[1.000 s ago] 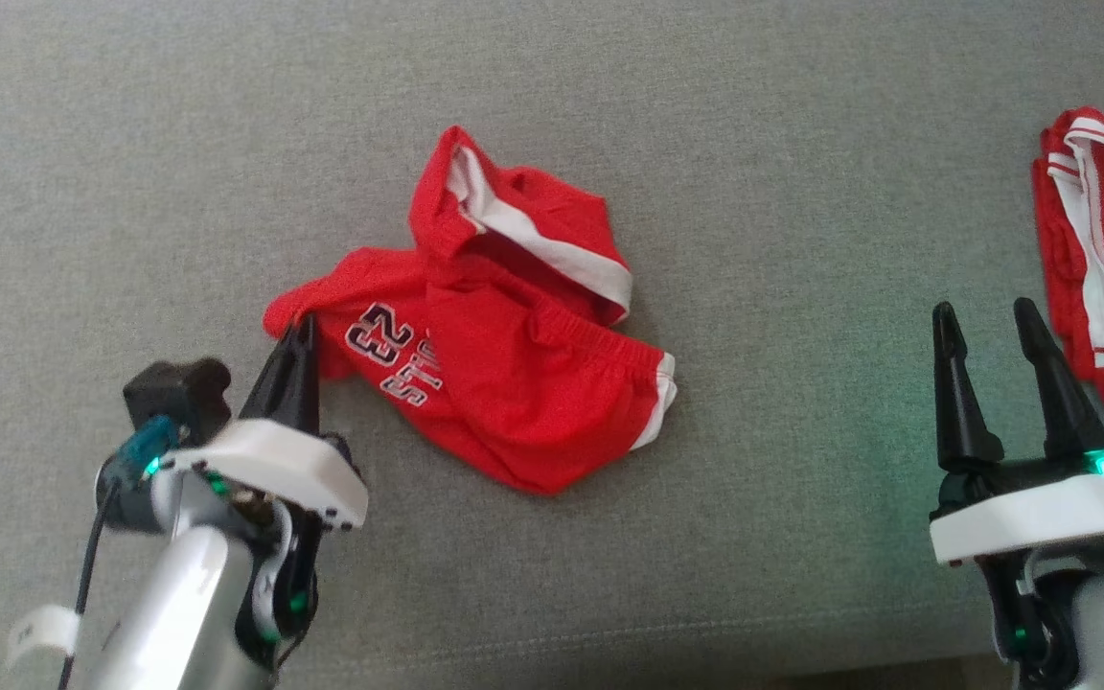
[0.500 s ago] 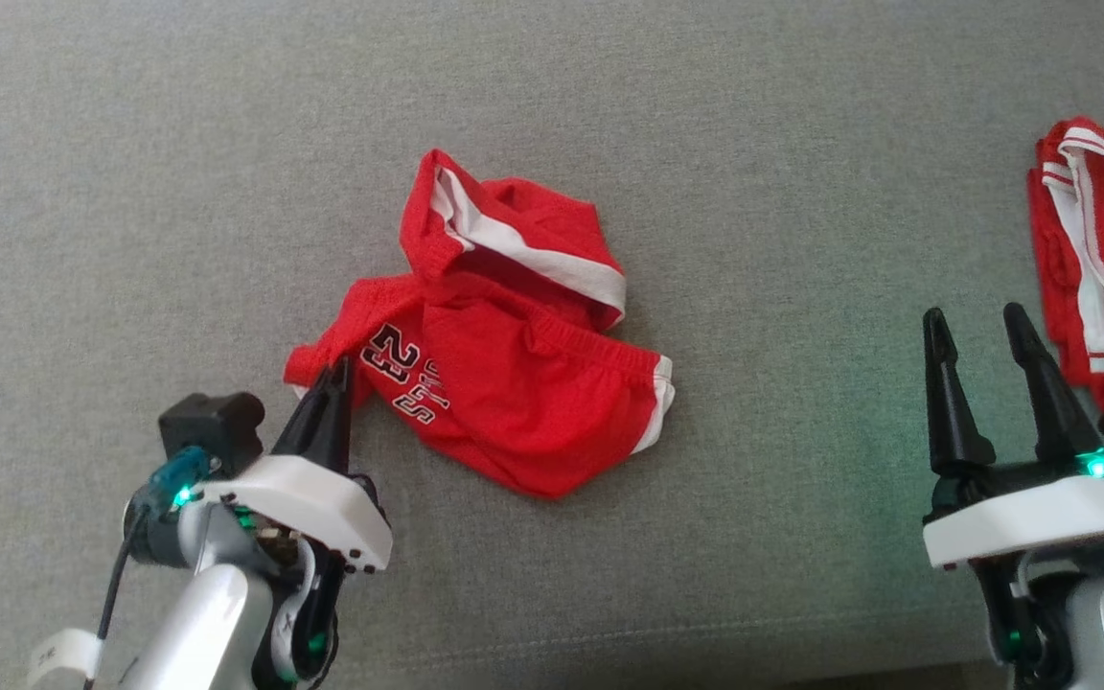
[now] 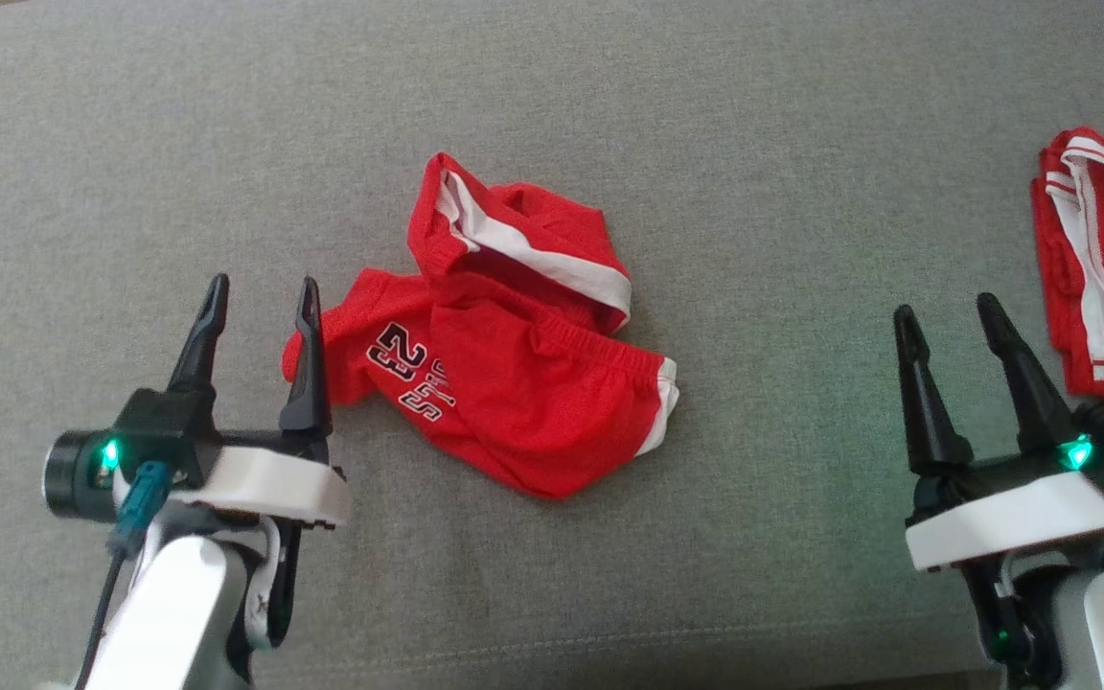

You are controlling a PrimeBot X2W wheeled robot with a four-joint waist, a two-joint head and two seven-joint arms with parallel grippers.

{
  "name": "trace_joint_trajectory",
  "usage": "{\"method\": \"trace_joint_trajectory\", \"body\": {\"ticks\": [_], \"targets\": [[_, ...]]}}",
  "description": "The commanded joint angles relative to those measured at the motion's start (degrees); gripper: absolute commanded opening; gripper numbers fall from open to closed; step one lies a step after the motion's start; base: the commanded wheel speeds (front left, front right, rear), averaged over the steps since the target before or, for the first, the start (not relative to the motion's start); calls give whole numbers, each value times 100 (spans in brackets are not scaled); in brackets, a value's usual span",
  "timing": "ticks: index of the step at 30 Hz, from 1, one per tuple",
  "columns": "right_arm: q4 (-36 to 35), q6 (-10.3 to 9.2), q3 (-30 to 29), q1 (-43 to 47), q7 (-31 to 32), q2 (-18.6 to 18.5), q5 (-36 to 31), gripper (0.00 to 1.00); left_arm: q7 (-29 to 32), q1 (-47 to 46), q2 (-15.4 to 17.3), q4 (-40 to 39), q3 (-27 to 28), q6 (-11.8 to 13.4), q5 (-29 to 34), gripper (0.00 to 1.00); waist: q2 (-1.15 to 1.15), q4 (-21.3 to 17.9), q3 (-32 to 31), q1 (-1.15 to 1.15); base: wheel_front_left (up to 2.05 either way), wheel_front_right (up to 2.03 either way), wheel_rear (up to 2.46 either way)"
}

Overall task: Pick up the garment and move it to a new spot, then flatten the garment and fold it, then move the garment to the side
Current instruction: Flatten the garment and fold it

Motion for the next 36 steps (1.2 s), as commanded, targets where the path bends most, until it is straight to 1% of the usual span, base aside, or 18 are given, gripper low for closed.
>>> {"method": "trace_joint_trajectory", "body": {"ticks": [1, 7, 15, 19, 22, 27, 29, 32, 36], "targets": [[-239, 37, 173, -168, 7, -99, -34, 100, -96, -163, 164, -250, 270, 54, 90, 100, 0, 13, -15, 0, 0, 0, 0], [-335, 37, 242, -162, 75, -140, -68, 100, -187, 59, 215, -407, 351, 129, 204, 100, 0, 78, -38, 0, 0, 0, 0], [-369, 37, 263, -160, 133, -167, -69, 100, -209, 120, 146, -419, 365, 105, 174, 100, 0, 136, -29, 0, 0, 0, 0], [-329, 37, 510, -275, 247, -321, -33, 100, -214, 80, 122, -411, 355, 76, 180, 100, 0, 144, 9, 0, 0, 0, 0], [-268, 37, 1059, -529, 480, -544, 104, 100, -216, 19, 107, -402, 349, 55, 193, 100, 0, 160, 69, 0, 0, 0, 0], [-46, 37, 2409, -1332, 1029, -862, 534, 100, -219, -153, 29, -345, 296, -19, 219, 100, 0, 268, 197, 0, 0, 0, 0], [118, 37, 2940, -1736, 1178, -900, 701, 100, -220, -223, -19, -315, 265, -51, 235, 100, 0, 339, 250, 0, 0, 0, 0], [487, 37, 3563, -2342, 1253, -851, 909, 100, -221, -318, -107, -298, 223, -92, 275, 100, 0, 467, 324, 0, 0, 0, 0], [1168, 37, 4040, -3000, 1150, -676, 1138, 100, -222, -422, -236, -279, 191, -162, 325, 100, 0, 657, 405, 0, 0, 0, 0]]}}
